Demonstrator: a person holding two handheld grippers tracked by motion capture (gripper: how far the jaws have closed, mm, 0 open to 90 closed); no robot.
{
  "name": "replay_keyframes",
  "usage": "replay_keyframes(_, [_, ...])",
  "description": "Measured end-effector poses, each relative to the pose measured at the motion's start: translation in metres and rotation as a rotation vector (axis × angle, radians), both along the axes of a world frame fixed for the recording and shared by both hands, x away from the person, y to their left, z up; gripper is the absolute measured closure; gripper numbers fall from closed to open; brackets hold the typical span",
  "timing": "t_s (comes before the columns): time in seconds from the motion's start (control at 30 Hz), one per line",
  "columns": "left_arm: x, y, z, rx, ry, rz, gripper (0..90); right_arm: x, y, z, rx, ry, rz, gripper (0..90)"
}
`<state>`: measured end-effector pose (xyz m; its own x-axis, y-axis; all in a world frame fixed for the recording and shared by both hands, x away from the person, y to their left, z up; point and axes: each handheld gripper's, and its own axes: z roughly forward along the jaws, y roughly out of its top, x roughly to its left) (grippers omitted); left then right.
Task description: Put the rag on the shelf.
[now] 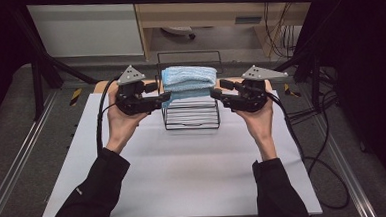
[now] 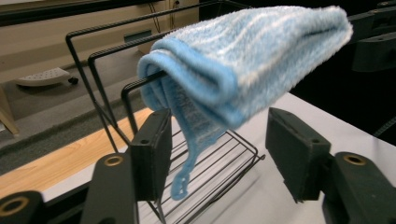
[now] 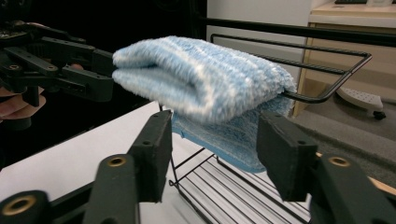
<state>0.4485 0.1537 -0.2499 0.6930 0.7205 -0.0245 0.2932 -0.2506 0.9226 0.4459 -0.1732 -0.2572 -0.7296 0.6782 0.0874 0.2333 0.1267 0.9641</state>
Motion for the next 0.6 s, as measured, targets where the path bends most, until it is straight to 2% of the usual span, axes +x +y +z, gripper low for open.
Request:
replay_keyframes(0.27, [-0.004,0.011,-0.001,0.006,0.005,0.007,33.5,-0.005,-0.004,0.002,-0.001,0.007,-0.001,32.8])
replay_keyframes(0.33, [-0.006,0.013,-0.004,0.012,0.014,0.002,31.0,-0.008,-0.007,0.001,0.002,0.013,-0.002,25.4])
replay_keyframes(0.6, [-0.019,0.028,-0.023,0.061,0.042,-0.007,20.4,-0.018,-0.014,-0.008,-0.018,0.037,0.009,12.1])
